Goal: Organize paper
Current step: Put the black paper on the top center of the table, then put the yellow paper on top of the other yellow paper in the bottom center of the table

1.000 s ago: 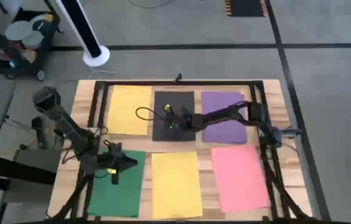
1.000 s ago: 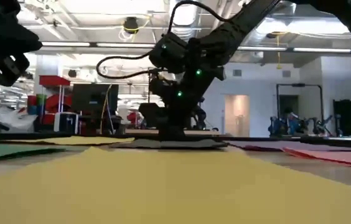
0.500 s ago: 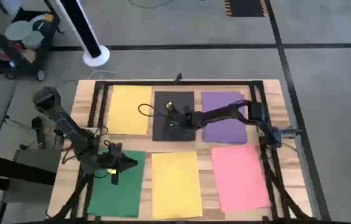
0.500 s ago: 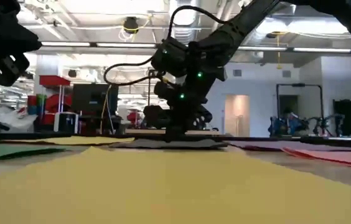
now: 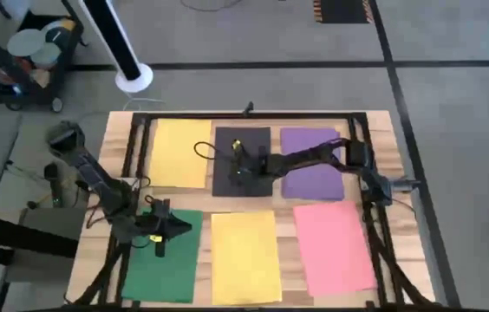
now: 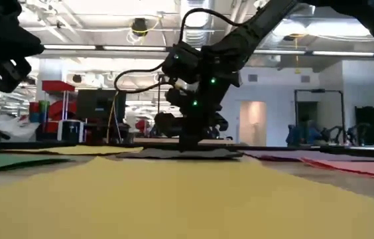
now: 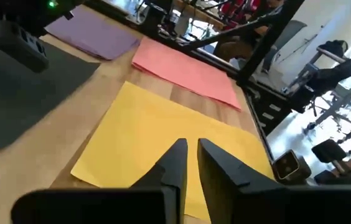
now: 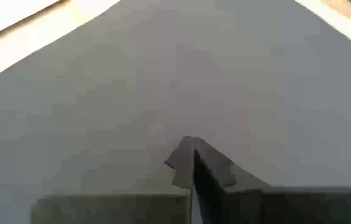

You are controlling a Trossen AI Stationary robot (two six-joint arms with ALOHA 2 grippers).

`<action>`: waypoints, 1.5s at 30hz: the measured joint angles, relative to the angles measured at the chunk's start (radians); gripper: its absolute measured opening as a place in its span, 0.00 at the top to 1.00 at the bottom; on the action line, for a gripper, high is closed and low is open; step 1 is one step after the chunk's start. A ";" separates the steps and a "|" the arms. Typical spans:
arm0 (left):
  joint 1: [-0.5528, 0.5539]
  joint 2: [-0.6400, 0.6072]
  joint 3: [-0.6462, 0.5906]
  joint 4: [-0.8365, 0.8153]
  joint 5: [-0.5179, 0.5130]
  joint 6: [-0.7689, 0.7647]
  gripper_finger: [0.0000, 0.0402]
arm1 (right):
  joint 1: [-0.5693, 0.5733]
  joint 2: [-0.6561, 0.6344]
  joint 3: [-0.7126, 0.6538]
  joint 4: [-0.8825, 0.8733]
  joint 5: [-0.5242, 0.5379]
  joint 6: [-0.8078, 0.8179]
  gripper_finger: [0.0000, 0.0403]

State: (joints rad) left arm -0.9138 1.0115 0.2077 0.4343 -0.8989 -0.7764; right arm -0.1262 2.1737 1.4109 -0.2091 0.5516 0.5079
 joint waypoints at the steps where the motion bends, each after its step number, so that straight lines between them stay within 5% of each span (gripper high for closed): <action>1: 0.000 0.000 0.000 0.000 0.002 -0.004 0.91 | 0.002 0.000 0.000 0.000 0.006 0.000 1.00; 10: 0.000 0.000 0.000 -0.001 0.040 0.008 0.91 | 0.016 -0.042 0.000 -0.020 0.011 -0.033 1.00; 17: 0.000 0.000 0.000 -0.001 0.057 0.005 0.91 | 0.104 -0.129 0.000 -0.008 0.006 -0.278 1.00; 30: 0.000 0.000 0.000 0.175 0.043 0.223 0.91 | 0.287 -0.043 0.005 0.365 -0.063 -0.635 0.91; 39: 0.000 0.000 0.000 0.416 0.221 0.496 0.91 | 0.245 0.139 0.218 0.348 -0.059 -0.728 0.77; 45: 0.000 0.000 0.000 0.410 0.267 0.506 0.91 | 0.200 0.256 0.433 0.125 -0.078 -0.761 0.75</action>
State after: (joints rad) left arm -0.9142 1.0115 0.2075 0.8439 -0.6323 -0.2703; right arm 0.0733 2.4297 1.8442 -0.0841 0.4733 -0.2533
